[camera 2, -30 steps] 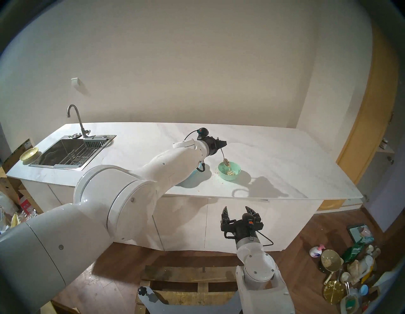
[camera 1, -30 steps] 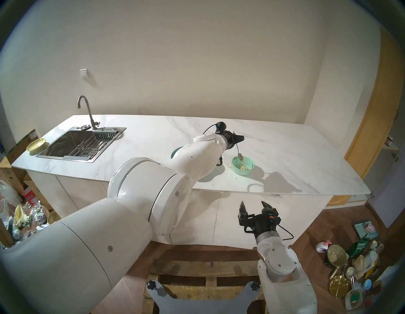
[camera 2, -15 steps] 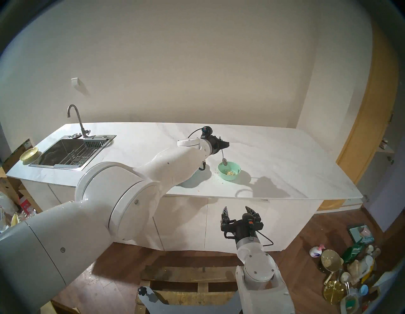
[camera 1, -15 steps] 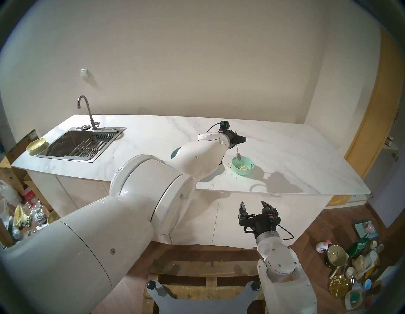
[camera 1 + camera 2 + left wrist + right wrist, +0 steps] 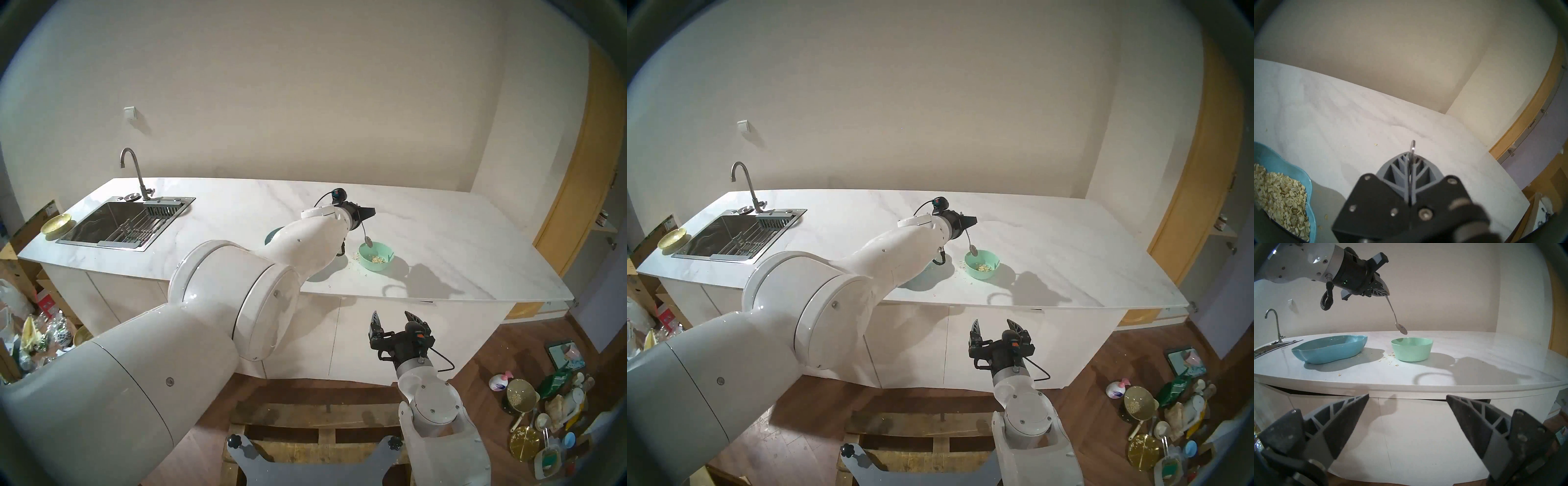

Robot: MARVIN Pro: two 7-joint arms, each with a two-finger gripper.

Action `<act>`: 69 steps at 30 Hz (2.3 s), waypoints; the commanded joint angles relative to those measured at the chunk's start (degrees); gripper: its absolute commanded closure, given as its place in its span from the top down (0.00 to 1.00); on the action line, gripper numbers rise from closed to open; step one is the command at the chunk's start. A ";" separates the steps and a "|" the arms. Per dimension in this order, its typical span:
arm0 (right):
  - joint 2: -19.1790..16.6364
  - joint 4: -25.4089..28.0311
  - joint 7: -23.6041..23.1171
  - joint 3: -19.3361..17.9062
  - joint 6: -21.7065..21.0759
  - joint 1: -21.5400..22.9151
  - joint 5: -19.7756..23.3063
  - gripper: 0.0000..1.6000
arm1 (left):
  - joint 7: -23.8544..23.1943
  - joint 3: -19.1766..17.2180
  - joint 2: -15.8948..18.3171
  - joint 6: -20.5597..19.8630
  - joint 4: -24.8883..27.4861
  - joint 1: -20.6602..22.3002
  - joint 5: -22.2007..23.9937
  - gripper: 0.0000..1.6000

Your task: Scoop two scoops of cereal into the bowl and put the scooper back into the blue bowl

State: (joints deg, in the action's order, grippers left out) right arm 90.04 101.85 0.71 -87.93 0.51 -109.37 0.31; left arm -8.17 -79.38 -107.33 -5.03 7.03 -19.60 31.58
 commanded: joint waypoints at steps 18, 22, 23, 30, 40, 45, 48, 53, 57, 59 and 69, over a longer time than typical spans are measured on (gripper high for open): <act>0.06 1.51 0.04 0.00 0.29 0.27 0.02 1.00 | 1.18 -19.02 1.79 -4.99 1.12 3.29 7.13 0.00; 0.06 1.53 0.04 0.00 0.28 0.26 0.02 1.00 | -0.48 -21.39 1.83 -6.41 0.91 2.91 6.65 0.00; 0.06 1.53 0.04 0.00 0.28 0.26 0.02 1.00 | -0.37 -21.87 1.83 -6.70 0.79 2.95 6.76 0.00; 0.06 1.54 0.04 0.00 0.27 0.26 0.02 1.00 | -1.05 -23.96 2.72 -8.00 0.30 2.49 7.26 0.00; 0.05 1.27 0.03 0.00 0.34 0.40 0.02 1.00 | -4.59 -23.53 7.64 -7.40 2.24 2.82 6.49 0.00; 0.05 1.24 0.03 0.00 0.35 0.42 0.02 1.00 | -6.92 -23.33 10.69 -8.71 3.07 3.17 6.47 0.00; 0.05 1.23 0.03 0.00 0.35 0.43 0.02 1.00 | -8.12 -23.19 12.75 -9.34 3.72 2.99 6.48 0.00; 0.05 1.26 0.03 0.00 0.35 0.41 0.02 1.00 | -9.61 -22.87 15.13 -10.96 4.21 2.25 6.58 0.00; 0.05 1.30 0.03 0.00 0.35 0.39 0.02 1.00 | -10.90 -22.36 17.36 -12.87 4.70 1.18 6.41 0.00; 0.05 1.32 0.03 0.00 0.35 0.38 0.02 1.00 | -11.49 -21.99 18.76 -13.88 5.23 0.49 6.26 0.00; 0.06 1.39 0.04 0.00 0.33 0.34 0.02 1.00 | -13.14 -21.77 21.83 -18.15 8.43 -3.10 6.72 0.00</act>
State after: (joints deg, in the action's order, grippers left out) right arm 90.04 101.79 0.71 -87.93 0.51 -109.36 0.31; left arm -19.08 -101.09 -85.95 -21.20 12.38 -22.89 37.98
